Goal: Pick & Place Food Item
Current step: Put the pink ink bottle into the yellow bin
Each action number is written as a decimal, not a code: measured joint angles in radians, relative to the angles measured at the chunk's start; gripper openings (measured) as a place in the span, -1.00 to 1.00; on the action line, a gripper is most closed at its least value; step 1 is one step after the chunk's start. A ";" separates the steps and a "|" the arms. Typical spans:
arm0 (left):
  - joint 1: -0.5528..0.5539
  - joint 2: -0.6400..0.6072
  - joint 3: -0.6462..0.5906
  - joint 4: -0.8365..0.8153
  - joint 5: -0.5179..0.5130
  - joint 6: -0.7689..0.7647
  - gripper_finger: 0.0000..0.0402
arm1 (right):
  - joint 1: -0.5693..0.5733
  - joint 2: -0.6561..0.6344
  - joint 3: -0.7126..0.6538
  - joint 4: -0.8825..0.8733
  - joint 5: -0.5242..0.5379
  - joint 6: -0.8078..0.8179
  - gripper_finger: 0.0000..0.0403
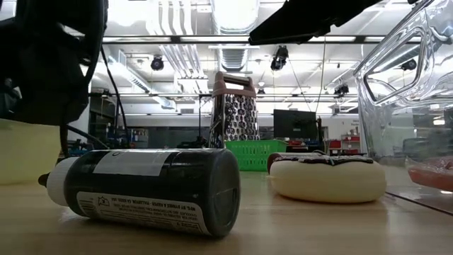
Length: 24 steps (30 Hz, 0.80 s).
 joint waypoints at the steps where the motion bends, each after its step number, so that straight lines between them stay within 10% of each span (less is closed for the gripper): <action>1: 0.000 -0.003 0.005 0.014 0.001 0.002 -0.35 | 0.000 0.000 0.000 0.000 0.000 0.000 0.01; 14: 0.003 0.011 0.024 0.013 -0.054 -0.055 -0.34 | 0.000 -0.013 0.000 -0.002 0.000 0.000 0.01; 24: 0.003 0.007 0.024 0.013 -0.079 -0.096 0.16 | 0.000 -0.038 0.000 -0.005 0.000 -0.008 0.01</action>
